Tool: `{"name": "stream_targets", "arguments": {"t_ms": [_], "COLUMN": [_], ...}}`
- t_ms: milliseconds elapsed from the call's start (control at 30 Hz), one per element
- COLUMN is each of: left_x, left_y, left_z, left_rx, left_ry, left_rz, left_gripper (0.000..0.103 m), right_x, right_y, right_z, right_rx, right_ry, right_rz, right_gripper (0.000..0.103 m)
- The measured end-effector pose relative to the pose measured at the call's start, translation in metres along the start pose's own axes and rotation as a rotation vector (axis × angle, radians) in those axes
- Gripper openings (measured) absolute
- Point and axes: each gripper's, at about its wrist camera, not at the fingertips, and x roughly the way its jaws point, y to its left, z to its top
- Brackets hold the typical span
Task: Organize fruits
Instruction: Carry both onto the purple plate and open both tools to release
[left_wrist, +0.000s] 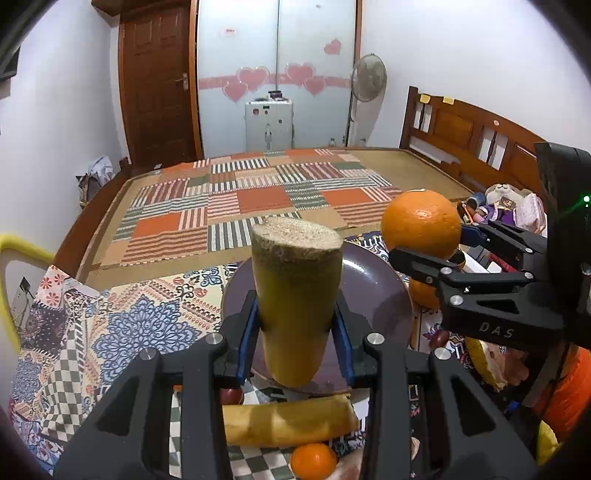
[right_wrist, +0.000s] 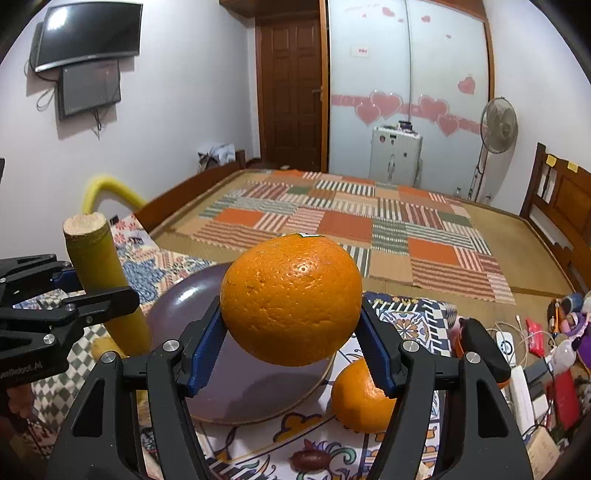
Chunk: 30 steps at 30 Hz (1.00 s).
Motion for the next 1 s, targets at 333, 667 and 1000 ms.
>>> {"name": "stream_targets", "arguments": {"t_ms": [333, 667, 1000], "left_x": [0.040, 0.061, 0.083], "left_y": [0.014, 0.023, 0.034], "left_z": [0.009, 0.019, 0.032], "left_rx": [-0.051, -0.083, -0.108], "left_ry": [0.110, 0.162, 0.212], "left_rz": [-0.040, -0.061, -0.053], "left_gripper": [0.037, 0.037, 0.037], "right_x": [0.025, 0.053, 0.071], "right_y": [0.001, 0.006, 0.011], "right_z": [0.008, 0.012, 0.012], "right_rx": [-0.032, -0.056, -0.052], "right_ry": [0.108, 0.206, 0.274], "right_rz": [-0.004, 0.016, 0.033], "right_gripper": [0.064, 0.064, 0.064]}}
